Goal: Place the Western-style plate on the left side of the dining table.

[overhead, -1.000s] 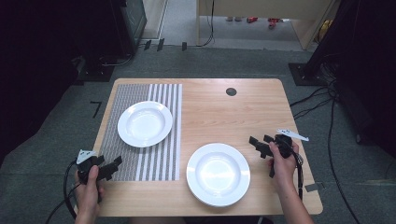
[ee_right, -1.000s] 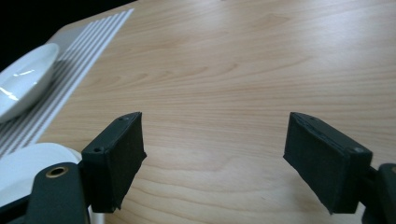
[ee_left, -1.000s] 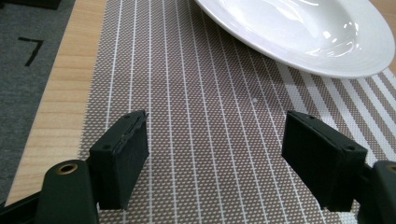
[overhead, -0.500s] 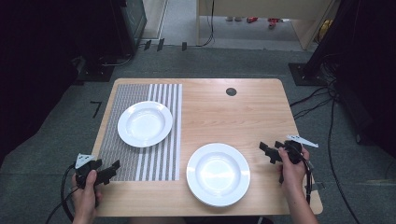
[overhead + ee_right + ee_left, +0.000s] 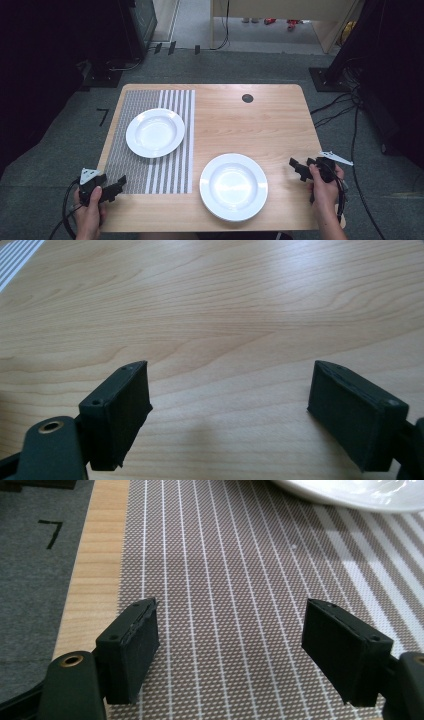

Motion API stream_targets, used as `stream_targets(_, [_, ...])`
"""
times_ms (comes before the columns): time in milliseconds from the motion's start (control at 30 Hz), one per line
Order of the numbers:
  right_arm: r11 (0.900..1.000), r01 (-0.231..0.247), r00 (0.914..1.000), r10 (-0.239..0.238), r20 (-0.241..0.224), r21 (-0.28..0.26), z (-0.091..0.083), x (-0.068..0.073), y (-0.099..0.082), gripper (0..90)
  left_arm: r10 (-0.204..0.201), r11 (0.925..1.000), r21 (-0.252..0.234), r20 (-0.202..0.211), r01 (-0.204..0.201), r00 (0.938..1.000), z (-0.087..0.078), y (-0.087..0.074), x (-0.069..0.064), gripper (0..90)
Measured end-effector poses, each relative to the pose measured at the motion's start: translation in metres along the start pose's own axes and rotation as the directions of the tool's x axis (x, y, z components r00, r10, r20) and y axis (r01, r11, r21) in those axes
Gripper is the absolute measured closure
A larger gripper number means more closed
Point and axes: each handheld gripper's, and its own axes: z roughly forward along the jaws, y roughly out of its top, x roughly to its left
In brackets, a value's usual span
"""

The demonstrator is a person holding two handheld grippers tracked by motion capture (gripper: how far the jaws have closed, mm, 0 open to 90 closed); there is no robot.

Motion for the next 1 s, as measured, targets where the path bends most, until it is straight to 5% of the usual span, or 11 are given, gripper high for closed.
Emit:
stream_targets(533, [0.9988, 0.048, 0.9964, -0.048, 0.071, -0.009, -0.025, -0.014, -0.016, 16.6, 0.031, 0.9994, 0.012, -0.003, -0.031, 0.9995, -0.003, -0.007, 0.003, 21.5])
stream_targets(733, [0.9909, 0.134, 0.9817, -0.134, 0.135, 0.015, -0.026, -0.006, -0.022, 15.9, 0.049, 0.9987, 0.012, -0.012, -0.049, 0.9987, -0.002, -0.008, 0.000, 19.9])
stream_targets(1000, [0.9847, 0.171, 0.9684, -0.174, 0.179, 0.036, -0.024, -0.001, -0.024, 14.9, 0.080, 0.9968, 0.013, -0.032, -0.079, 0.9963, 0.000, -0.009, -0.003, 17.6])
